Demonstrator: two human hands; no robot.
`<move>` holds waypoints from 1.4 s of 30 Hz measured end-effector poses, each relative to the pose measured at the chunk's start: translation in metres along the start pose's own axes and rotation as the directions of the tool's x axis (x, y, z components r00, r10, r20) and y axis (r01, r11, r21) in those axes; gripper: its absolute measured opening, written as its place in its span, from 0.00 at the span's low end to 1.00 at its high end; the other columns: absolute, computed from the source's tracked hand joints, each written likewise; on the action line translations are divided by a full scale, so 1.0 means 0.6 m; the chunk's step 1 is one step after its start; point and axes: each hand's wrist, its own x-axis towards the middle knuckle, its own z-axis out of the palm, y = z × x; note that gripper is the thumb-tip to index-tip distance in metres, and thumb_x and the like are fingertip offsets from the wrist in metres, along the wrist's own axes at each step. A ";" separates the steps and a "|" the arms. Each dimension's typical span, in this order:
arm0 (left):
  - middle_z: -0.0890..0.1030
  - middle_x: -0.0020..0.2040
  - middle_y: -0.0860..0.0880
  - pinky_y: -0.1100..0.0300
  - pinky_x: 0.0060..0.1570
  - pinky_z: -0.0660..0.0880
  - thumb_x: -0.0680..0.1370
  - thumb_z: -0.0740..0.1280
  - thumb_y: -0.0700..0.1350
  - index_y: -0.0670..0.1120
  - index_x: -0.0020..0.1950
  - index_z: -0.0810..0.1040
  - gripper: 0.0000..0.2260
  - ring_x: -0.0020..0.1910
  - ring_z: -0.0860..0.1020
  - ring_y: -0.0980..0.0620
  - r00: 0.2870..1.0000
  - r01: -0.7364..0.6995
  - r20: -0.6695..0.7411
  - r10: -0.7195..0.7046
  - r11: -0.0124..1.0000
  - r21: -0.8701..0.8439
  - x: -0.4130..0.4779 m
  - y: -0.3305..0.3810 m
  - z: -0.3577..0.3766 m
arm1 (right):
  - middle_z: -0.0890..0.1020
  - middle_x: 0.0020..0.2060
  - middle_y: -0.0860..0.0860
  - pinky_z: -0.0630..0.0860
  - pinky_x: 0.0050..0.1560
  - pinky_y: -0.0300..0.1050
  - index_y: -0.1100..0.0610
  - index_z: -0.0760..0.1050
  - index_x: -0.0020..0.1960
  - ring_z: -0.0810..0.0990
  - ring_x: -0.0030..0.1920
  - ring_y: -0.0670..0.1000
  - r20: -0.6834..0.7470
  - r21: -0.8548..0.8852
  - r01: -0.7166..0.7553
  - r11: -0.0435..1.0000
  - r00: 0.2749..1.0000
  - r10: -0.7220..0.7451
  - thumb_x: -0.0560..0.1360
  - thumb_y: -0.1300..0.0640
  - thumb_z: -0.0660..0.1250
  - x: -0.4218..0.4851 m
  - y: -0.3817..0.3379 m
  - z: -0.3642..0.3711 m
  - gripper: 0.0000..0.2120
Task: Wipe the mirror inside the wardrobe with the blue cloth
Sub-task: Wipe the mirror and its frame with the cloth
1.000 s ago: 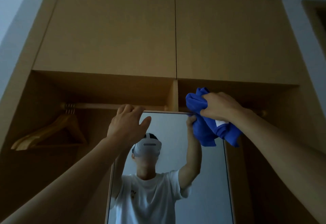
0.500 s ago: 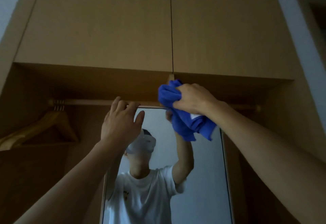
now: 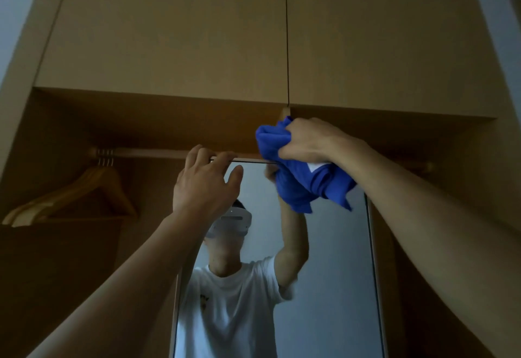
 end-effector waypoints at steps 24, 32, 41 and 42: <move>0.68 0.73 0.48 0.56 0.53 0.68 0.82 0.63 0.53 0.52 0.78 0.62 0.25 0.67 0.73 0.46 0.996 0.077 0.069 -0.061 0.962 -0.263 -0.003 -0.025 -0.036 | 0.74 0.32 0.50 0.63 0.30 0.44 0.54 0.69 0.37 0.73 0.31 0.51 -0.127 0.071 0.140 0.988 0.983 -0.130 0.70 0.49 0.66 0.010 -0.126 0.027 0.10; 0.74 0.74 0.45 0.48 0.66 0.72 0.81 0.64 0.50 0.53 0.81 0.56 0.30 0.70 0.74 0.43 0.988 0.134 0.121 -0.100 0.938 -0.320 -0.038 -0.058 -0.051 | 0.77 0.34 0.52 0.65 0.31 0.44 0.53 0.70 0.39 0.76 0.33 0.53 -0.202 -0.047 -0.036 0.998 0.979 0.026 0.69 0.48 0.66 0.004 -0.067 0.020 0.10; 0.76 0.72 0.49 0.44 0.61 0.76 0.79 0.66 0.54 0.56 0.80 0.53 0.33 0.63 0.79 0.44 0.973 0.205 0.178 -0.149 0.911 -0.357 -0.049 -0.058 -0.040 | 0.76 0.32 0.50 0.64 0.30 0.44 0.55 0.69 0.37 0.75 0.32 0.52 -0.166 -0.012 0.121 0.993 0.979 -0.122 0.70 0.50 0.65 0.019 -0.176 0.032 0.09; 0.76 0.71 0.49 0.45 0.60 0.77 0.79 0.65 0.54 0.57 0.80 0.53 0.32 0.63 0.79 0.45 0.972 0.209 0.178 -0.151 0.903 -0.376 -0.051 -0.059 -0.040 | 0.75 0.31 0.50 0.64 0.30 0.44 0.55 0.68 0.36 0.75 0.31 0.51 -0.170 0.006 0.151 0.989 0.974 -0.148 0.70 0.50 0.65 0.023 -0.189 0.035 0.10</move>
